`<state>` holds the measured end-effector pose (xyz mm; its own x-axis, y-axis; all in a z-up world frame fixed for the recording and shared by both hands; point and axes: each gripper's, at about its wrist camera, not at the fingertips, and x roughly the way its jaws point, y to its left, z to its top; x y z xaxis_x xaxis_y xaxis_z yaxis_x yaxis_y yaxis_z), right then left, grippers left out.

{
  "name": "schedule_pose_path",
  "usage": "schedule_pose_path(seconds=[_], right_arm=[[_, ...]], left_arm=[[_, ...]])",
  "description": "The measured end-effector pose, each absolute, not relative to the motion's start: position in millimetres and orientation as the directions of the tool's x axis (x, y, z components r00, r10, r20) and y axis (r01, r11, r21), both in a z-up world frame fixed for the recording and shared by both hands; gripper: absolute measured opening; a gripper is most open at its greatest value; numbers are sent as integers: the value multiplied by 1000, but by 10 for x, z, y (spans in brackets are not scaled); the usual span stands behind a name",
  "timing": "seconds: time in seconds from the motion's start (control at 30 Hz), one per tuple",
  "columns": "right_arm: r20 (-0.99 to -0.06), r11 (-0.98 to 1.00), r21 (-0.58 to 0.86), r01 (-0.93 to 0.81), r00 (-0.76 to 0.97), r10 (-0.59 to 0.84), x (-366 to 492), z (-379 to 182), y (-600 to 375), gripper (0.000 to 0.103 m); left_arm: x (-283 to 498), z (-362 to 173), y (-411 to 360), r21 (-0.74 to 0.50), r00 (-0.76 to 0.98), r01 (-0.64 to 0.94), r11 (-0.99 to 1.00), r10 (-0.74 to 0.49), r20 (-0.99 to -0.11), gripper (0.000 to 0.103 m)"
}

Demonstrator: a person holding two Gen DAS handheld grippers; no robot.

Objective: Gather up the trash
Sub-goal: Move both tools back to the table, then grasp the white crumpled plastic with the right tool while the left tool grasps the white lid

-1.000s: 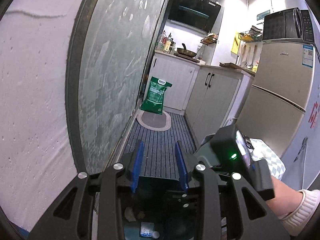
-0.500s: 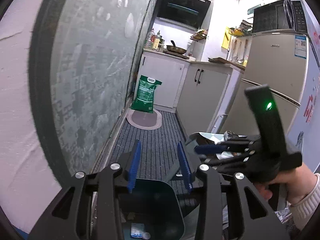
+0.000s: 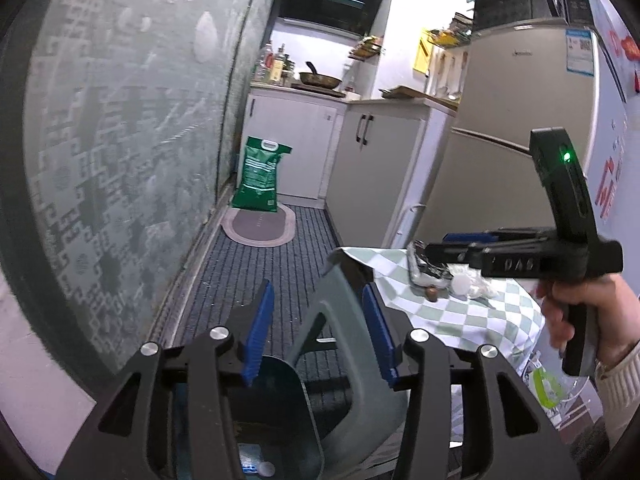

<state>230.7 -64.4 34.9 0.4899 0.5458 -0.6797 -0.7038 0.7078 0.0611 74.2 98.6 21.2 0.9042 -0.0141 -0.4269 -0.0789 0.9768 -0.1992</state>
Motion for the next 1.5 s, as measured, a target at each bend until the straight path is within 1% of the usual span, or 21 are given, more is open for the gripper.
schedule_pose_path(seconds=[0.33, 0.63, 0.73, 0.77, 0.8, 0.9, 0.97, 1.17, 1.3, 1.37, 1.5], right_arm=[[-687, 808, -10, -589, 591, 422, 2518, 239, -1326, 47], [-758, 818, -41, -574, 551, 349, 2609, -144, -1527, 47], [-769, 820, -42, -571, 543, 338, 2635, -248, -1559, 47], [-770, 818, -40, -573, 540, 340, 2637, -276, -1566, 38], [-772, 813, -38, -582, 533, 346, 2632, -294, -1567, 26], [-773, 795, -32, -605, 520, 364, 2597, -299, -1585, 12], [-770, 785, -25, -618, 513, 380, 2574, -268, -1619, 11], [-761, 751, 1, -660, 487, 428, 2455, -150, -1737, 9], [-752, 732, 21, -680, 472, 461, 2370, -80, -1814, 9], [-747, 725, 24, -688, 470, 471, 2335, -46, -1831, 9], [-737, 718, 20, -696, 475, 481, 2271, 0, -1862, 9]], left_arm=[[995, 106, 663, -203, 882, -35, 978, -65, -466, 54], [1163, 66, 401, -208, 865, -1, 978, -104, -491, 56], [1211, 34, 315, -209, 857, 15, 978, -120, -501, 56], [1224, 29, 274, -207, 856, 19, 978, -123, -503, 56], [1234, 22, 245, -207, 854, 25, 978, -128, -504, 56], [1291, 8, 139, -213, 845, 53, 976, -157, -511, 57], [1325, -9, 60, -211, 837, 71, 975, -173, -519, 59], [1432, -82, -134, -201, 816, 103, 974, -199, -542, 60], [1516, -127, -244, -225, 796, 125, 966, -233, -558, 61], [1567, -159, -305, -236, 785, 140, 962, -253, -565, 65], [1644, -225, -451, -247, 766, 157, 956, -276, -581, 65]])
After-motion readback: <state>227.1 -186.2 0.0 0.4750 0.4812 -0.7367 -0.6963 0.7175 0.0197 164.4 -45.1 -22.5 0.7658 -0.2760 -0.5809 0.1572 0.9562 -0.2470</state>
